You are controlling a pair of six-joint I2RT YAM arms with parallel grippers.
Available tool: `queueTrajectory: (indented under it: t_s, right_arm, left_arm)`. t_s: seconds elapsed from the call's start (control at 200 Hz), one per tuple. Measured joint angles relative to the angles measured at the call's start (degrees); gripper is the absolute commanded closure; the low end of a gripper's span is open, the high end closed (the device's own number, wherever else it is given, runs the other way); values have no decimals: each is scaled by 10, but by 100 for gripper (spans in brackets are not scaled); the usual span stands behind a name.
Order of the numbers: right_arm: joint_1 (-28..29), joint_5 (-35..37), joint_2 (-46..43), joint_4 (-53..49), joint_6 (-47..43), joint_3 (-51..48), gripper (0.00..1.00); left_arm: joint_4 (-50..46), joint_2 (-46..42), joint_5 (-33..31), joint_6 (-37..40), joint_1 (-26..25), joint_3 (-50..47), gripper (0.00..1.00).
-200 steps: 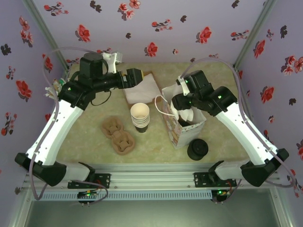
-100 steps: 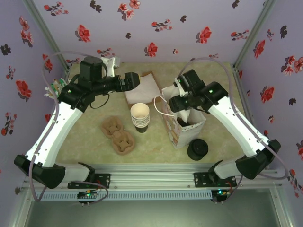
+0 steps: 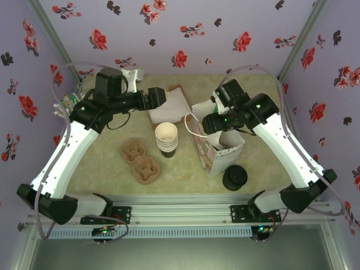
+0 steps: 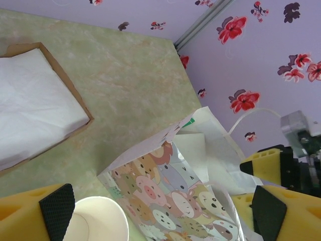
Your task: Pack the takeout coffee
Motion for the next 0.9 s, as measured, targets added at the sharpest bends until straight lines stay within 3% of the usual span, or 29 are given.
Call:
queueTrajectory:
  t_s: [0.055, 0.22, 0.435, 0.665, 0.9]
  right_arm:
    - [0, 0, -11, 7, 1, 1, 20]
    - [-2, 24, -47, 24, 13, 15, 1]
    - [-51, 114, -132, 81, 16, -12, 1]
    - [-169, 218, -264, 178, 19, -176, 1]
    - [-213, 264, -313, 311, 2, -387, 1]
  left_arm:
    - [0, -1, -5, 3, 0, -2, 2]
    - [-6, -26, -57, 21, 3, -24, 1]
    - [3, -118, -198, 45, 29, -107, 1]
    - [67, -210, -361, 59, 61, -264, 1]
    - [181, -212, -433, 116, 79, -439, 1]
